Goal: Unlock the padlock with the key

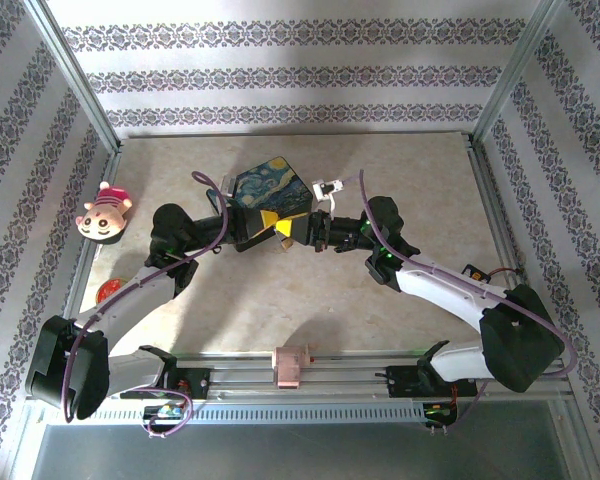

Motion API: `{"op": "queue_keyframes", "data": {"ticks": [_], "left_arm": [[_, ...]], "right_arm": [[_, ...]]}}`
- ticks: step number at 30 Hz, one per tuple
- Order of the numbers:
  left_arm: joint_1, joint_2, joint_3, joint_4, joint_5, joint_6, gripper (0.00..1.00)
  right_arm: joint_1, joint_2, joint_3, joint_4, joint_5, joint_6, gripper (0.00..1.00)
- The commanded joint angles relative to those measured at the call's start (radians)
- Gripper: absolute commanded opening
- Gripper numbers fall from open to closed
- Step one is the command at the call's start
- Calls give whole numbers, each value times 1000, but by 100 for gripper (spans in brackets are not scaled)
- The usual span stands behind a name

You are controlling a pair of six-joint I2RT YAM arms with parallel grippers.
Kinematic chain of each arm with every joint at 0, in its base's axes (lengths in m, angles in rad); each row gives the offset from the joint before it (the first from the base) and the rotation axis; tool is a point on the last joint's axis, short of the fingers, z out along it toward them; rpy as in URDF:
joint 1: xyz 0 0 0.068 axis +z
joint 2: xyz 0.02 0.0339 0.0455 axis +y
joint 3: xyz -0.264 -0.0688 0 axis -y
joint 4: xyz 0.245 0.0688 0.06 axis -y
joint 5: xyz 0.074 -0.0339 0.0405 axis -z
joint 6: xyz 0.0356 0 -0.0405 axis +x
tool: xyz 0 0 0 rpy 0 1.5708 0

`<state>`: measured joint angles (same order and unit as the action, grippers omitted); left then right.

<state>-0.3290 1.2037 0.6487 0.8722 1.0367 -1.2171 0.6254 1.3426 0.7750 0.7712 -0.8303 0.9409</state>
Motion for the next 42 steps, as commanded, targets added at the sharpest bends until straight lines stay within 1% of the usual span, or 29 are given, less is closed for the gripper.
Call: {"op": "queue_keyframes", "data": {"ticks": [1,3,4,5,10,11,14,17,19,21,22,25,27,29,33,35,37,42], "left_arm": [[28,3,-17,75,-2,-19,0],[32,3,-18,76,-11,-23,0],[34,3,-19,76,-17,-27,3],[35,4,-20,79,-21,-28,9],[41,10,-20,86,-43,-41,49],[45,8,-22,85,-53,-44,56],[51,-5,-28,45,-86,-23,66],[51,-53,-29,-101,-162,64,81],[47,-110,-25,-273,-258,164,90],[30,-176,-9,-479,-393,282,100],[16,-210,3,-583,-477,341,99],[-39,-268,20,-766,-698,433,99],[-72,-282,9,-795,-790,446,99],[-115,-280,-8,-787,-861,462,99],[-233,-219,-28,-774,-1033,479,99],[-274,-162,-33,-753,-1084,447,99],[-296,-101,-29,-735,-1107,419,99],[-305,16,-18,-708,-1119,326,99]], "right_arm": [[-9,-31,-22,42,1,-4,0],[-15,-40,-34,42,5,0,0],[-18,-43,-40,41,6,3,0],[-21,-47,-44,42,7,8,0],[-31,-55,-59,40,6,18,0],[-33,-58,-63,39,9,18,0],[-44,-70,-84,39,22,21,0],[-57,-91,-109,29,51,23,0],[-69,-109,-131,21,77,23,0],[-83,-129,-155,13,100,23,0],[-90,-140,-169,9,112,22,0],[-110,-168,-204,0,137,19,0],[-120,-181,-223,-1,141,18,0],[-128,-192,-237,-5,142,18,0],[-148,-210,-258,-23,158,19,0],[-157,-212,-269,-23,160,21,0],[-162,-211,-277,-23,160,22,0],[-181,-214,-295,-91,174,16,0]]}}
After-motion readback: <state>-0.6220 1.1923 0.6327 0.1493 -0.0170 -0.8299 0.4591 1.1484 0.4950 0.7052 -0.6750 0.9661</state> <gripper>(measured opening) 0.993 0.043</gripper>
